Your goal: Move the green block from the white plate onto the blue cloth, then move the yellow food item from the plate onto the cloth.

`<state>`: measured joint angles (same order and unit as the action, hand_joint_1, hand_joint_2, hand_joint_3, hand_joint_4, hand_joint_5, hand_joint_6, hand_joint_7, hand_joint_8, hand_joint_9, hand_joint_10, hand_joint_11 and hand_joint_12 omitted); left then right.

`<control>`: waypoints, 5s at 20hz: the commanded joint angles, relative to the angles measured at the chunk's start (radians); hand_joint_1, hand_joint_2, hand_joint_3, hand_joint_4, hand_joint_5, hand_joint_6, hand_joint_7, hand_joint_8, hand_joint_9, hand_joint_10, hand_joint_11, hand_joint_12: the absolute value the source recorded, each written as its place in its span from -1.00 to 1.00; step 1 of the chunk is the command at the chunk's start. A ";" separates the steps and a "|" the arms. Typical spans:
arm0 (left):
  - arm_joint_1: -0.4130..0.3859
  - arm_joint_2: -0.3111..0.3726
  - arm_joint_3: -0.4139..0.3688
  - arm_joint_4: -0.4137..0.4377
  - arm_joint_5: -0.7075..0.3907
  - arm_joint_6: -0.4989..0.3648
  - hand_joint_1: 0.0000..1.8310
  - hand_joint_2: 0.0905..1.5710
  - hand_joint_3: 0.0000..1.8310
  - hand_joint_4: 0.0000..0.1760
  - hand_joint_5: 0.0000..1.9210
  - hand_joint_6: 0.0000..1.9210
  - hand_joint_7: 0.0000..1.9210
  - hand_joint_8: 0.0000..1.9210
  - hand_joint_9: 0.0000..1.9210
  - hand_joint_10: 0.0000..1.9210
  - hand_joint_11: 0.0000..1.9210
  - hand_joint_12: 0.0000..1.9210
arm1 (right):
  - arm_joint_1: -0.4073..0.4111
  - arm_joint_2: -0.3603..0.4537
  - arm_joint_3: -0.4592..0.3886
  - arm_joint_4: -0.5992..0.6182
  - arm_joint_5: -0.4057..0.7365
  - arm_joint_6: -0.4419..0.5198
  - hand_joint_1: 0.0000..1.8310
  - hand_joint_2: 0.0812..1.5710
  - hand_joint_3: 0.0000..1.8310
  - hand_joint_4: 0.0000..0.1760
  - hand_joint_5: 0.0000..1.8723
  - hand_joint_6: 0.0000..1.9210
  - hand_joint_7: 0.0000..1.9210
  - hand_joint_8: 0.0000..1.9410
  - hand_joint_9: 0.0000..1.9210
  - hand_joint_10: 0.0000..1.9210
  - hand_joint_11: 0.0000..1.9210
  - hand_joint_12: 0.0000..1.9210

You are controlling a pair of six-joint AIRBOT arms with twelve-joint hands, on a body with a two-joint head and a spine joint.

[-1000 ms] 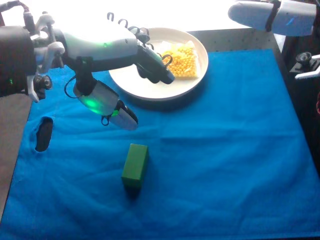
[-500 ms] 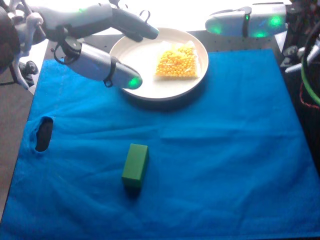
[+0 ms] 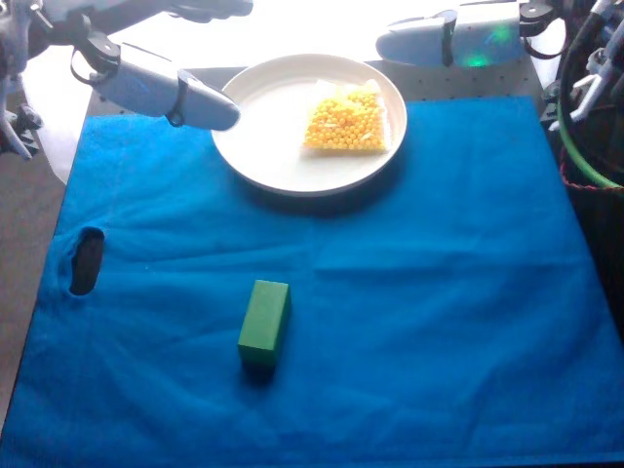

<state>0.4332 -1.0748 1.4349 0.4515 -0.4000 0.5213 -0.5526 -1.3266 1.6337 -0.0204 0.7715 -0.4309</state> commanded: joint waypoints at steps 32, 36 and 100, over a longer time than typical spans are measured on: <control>-0.136 -0.001 0.008 -0.048 -0.099 0.061 -0.30 0.04 -0.99 -0.59 -0.87 -0.99 -0.79 -1.00 -0.85 -1.00 -1.00 -0.58 | 0.108 -0.294 0.382 -0.676 -0.228 0.005 -0.25 -0.09 -1.00 -0.44 -0.62 -1.00 -0.11 -0.85 -0.52 -0.01 -0.84 0.96; -0.142 -0.002 0.003 -0.047 -0.099 0.061 -0.31 0.01 -1.00 -0.49 -0.86 -1.00 -0.77 -1.00 -0.84 -1.00 -1.00 -0.53 | 0.108 -0.312 0.399 -0.677 -0.235 0.005 -0.26 -0.08 -1.00 -0.32 -0.61 -1.00 -0.41 -1.00 -0.57 -0.71 -1.00 0.58; -0.081 -0.004 0.018 -0.110 -0.043 0.062 -0.23 -0.06 -1.00 -0.12 -0.76 -1.00 -0.66 -0.99 -0.80 -1.00 -1.00 -0.54 | 0.150 0.074 -0.060 -0.700 0.122 0.005 0.28 0.20 -1.00 -1.00 0.50 -0.80 -0.18 -0.81 -0.67 -0.09 -1.00 0.85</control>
<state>0.3595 -1.0824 1.4502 0.3649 -0.3382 0.5842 -0.4145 -1.2434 1.5696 -0.7788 0.7910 -0.4225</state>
